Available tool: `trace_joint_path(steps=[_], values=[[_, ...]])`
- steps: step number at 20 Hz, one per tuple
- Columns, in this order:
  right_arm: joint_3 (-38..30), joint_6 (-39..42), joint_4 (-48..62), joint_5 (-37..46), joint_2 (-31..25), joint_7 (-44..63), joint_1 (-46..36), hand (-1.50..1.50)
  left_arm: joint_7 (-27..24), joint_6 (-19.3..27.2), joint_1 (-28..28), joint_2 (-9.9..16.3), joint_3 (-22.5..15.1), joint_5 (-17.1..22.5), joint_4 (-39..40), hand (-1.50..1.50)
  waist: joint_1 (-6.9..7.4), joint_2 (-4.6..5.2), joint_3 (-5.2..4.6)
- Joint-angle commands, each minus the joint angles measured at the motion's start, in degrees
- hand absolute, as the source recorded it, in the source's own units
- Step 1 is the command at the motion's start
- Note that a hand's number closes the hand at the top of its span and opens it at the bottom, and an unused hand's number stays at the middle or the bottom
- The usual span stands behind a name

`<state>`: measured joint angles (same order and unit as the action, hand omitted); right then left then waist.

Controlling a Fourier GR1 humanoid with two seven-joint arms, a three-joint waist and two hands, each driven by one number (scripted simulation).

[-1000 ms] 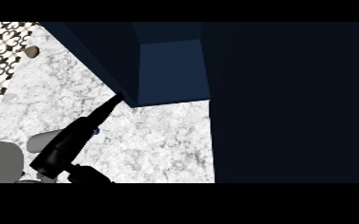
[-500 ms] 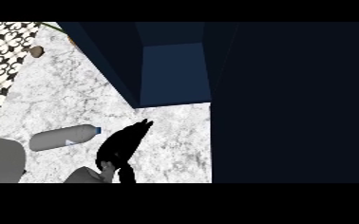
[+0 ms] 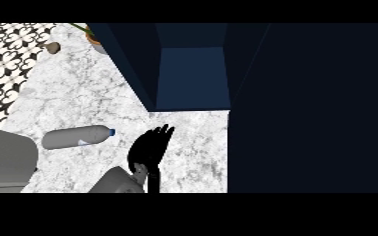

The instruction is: Pick up the bottled water, place it into the cabinet and close the cabinet

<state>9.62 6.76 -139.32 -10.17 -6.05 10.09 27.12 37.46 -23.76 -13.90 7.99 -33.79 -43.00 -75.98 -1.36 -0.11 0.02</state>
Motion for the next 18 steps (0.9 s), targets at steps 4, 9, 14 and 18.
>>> trace_joint_path(steps=[4,9,14,18], values=[[0.55,2.22,-9.13,-1.80,-0.18,-2.38,11.08,-1.50,-7.52,4.51,0.79,4.43,1.69,-4.06,3.58,-1.50,0.32,-0.07,-0.03],[5.12,2.39,-9.44,3.22,1.07,-5.73,13.66,-1.50,-11.24,4.99,-2.10,7.81,5.45,-5.10,5.04,-1.50,0.26,-0.08,-0.05],[1.73,3.90,-11.30,0.20,-0.50,-7.55,17.89,-1.50,-15.20,3.48,-3.26,12.21,9.41,-4.64,7.52,-1.50,0.22,-0.04,-0.04],[5.69,3.10,-12.61,2.87,-0.17,-6.73,17.89,-1.50,-22.75,7.51,-4.13,15.11,12.25,-5.04,16.25,-1.50,0.18,0.10,-0.10]])
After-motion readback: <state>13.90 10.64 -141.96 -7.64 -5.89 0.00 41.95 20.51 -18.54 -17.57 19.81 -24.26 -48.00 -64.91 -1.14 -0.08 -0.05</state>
